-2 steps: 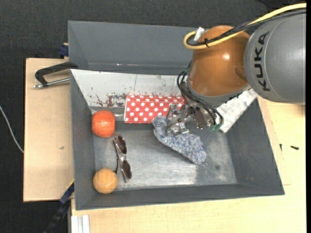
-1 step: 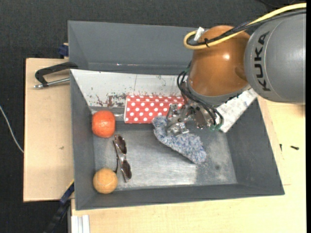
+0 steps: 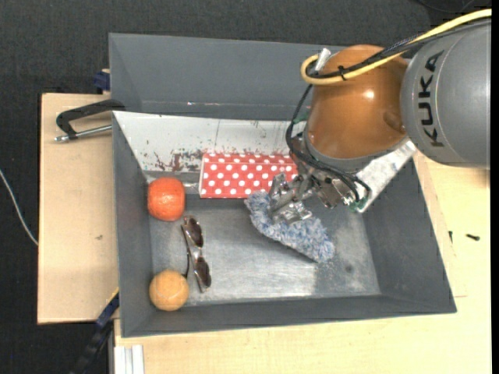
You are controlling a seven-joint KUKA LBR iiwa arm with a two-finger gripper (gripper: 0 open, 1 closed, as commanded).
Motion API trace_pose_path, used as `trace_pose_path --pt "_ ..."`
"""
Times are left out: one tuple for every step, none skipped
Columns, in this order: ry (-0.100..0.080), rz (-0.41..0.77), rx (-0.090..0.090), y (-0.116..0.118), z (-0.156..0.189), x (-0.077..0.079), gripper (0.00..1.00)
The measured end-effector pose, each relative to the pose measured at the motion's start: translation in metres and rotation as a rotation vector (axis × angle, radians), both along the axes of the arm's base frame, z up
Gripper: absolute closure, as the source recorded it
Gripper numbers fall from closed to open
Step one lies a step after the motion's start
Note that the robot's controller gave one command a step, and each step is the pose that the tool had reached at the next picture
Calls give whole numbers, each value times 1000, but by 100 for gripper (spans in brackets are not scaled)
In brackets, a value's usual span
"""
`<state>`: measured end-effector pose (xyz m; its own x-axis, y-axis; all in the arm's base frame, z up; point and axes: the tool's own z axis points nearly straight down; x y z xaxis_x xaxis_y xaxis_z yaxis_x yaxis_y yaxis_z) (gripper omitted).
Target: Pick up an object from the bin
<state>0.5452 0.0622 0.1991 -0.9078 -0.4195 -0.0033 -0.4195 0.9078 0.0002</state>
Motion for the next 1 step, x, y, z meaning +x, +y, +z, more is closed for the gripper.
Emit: trace_pose_path --pt "0 150 -1 7 53 26 100"
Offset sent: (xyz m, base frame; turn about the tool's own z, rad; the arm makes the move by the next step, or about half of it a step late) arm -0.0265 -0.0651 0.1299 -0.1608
